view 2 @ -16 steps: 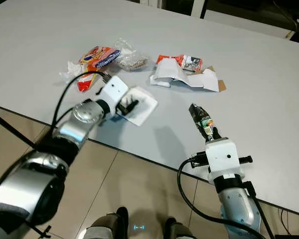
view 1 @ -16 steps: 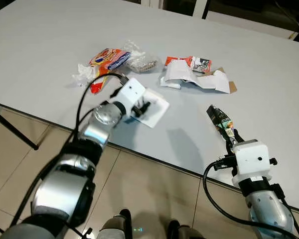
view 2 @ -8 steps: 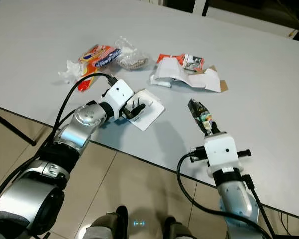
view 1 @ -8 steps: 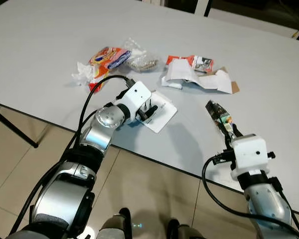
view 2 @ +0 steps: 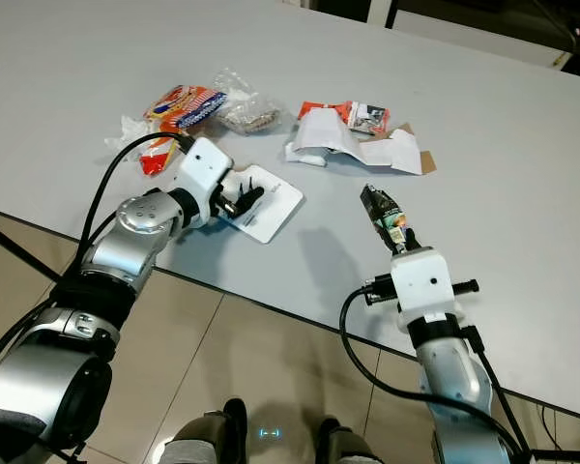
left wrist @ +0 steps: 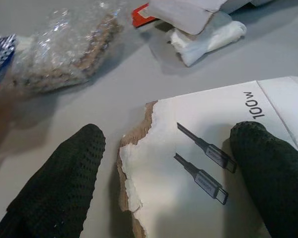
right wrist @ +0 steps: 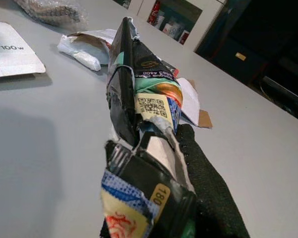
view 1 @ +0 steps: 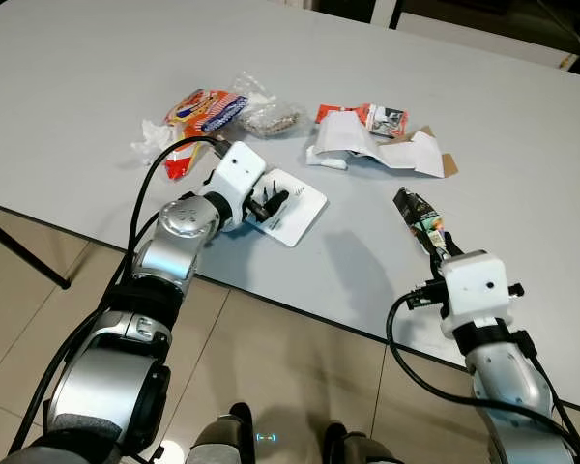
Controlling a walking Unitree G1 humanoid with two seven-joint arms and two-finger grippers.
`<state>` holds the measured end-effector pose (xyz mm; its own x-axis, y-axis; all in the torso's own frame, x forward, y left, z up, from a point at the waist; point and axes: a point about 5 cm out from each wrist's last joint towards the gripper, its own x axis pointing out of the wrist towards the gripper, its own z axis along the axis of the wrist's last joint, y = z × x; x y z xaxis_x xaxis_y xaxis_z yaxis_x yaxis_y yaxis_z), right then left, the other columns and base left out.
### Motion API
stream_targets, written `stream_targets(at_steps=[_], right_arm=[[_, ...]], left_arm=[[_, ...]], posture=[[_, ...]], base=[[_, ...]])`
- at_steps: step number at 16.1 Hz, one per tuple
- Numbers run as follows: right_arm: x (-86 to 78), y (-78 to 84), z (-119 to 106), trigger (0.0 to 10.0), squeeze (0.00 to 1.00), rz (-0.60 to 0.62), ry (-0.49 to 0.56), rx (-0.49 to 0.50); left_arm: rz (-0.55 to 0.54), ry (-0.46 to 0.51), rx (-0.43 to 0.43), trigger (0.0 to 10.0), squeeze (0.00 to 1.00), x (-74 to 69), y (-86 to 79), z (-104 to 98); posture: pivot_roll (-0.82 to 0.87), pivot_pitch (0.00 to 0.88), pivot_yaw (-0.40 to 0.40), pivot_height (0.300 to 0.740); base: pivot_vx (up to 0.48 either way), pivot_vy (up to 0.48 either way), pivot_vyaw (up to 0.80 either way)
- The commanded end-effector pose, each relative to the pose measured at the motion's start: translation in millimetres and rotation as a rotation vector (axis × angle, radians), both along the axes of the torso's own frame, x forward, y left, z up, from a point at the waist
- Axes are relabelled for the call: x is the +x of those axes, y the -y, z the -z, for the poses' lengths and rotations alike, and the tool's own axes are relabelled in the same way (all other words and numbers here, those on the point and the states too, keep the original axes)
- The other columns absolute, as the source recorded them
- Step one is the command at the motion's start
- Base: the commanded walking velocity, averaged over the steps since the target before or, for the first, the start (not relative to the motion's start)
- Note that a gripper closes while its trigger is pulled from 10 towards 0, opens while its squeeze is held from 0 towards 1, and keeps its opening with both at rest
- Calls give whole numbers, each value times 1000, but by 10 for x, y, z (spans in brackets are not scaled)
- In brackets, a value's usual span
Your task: Picking trash to rubbish bin
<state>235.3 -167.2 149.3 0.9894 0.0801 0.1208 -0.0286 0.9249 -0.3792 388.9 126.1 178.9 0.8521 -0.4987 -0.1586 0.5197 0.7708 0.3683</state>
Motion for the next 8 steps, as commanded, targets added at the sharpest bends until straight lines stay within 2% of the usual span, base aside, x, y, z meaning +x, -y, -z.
stream_targets(at_steps=[1, 4, 5, 6, 8], right_arm=[[9, 28, 4, 10000, 0, 9, 9, 3], [49, 40, 5, 10000, 0, 7, 18, 2], [68, 41, 11, 10000, 0, 6, 21, 3], [87, 34, 14, 10000, 0, 2, 23, 4], [143, 16, 13, 10000, 0, -10, 31, 6]], left_arm=[[22, -27, -22, 10000, 0, -41, 14, 60], [18, 25, -92, 10000, 0, -63, -2, -58], [17, 61, -180, 10000, 0, -74, 1, -165], [15, 80, -219, 10000, 0, -86, -6, -208], [6, 59, -249, 10000, 0, -137, -126, -164]], posture=[[131, 182, -35, 740], [145, 175, -35, 740], [160, 169, -37, 740], [171, 166, -38, 740], [188, 163, -41, 740]], base=[[0, 0, 0], [0, 0, 0], [0, 0, 0], [0, 0, 0], [0, 0, 0]])
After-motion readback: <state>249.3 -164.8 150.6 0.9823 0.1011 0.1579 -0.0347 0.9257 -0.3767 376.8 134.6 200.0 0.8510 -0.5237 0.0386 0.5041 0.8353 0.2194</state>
